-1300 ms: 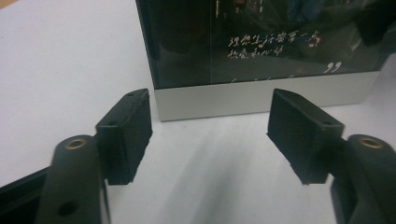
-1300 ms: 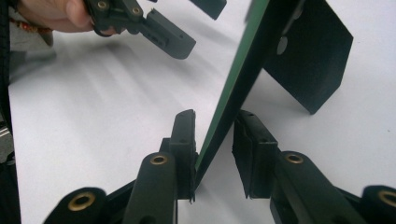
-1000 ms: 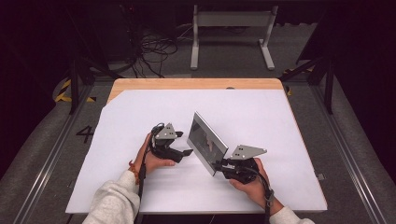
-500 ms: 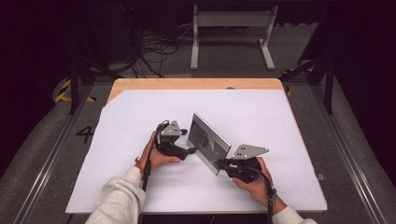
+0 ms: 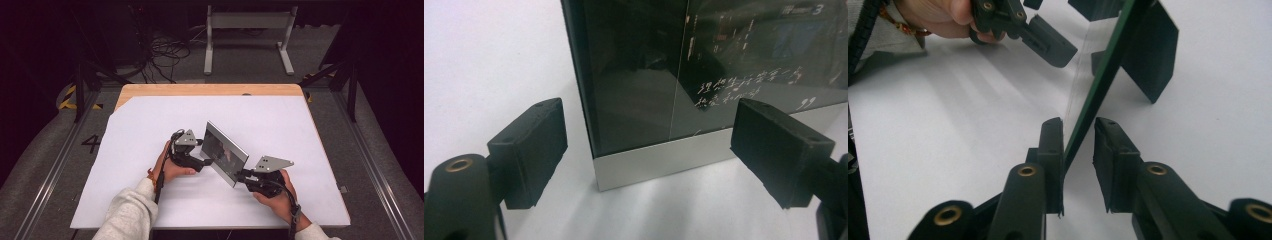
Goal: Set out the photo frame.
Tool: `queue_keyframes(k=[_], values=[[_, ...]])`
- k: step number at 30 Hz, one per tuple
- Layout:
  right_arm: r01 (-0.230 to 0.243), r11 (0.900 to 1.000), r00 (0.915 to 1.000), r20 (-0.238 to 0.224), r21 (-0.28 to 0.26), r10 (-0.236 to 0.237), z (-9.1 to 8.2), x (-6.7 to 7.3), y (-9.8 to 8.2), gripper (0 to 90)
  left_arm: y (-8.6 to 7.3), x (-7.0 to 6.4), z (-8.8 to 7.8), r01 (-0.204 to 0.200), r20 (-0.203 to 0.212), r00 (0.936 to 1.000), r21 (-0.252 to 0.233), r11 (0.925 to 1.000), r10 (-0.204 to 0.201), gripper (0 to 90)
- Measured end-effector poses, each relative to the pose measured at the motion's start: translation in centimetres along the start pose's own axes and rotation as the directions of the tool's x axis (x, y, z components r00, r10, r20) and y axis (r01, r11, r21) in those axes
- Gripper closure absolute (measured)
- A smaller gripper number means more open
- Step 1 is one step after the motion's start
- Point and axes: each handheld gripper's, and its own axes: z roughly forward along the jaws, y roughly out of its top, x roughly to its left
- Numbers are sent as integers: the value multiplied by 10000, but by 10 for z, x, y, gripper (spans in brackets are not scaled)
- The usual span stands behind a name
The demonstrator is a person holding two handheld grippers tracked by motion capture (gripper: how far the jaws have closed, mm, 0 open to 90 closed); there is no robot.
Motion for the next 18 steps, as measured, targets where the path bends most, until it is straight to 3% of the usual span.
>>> queue_keyframes(k=[9,18], values=[[-161,9993,9998,101,-326,164,-8,2,1,821,3,-4,7,-207,321,9993,244,9995,199,197],[-113,9994,9995,289,-337,123,-9,1,0,827,1,-4,2,-198,268,9995,398,9990,188,238]])
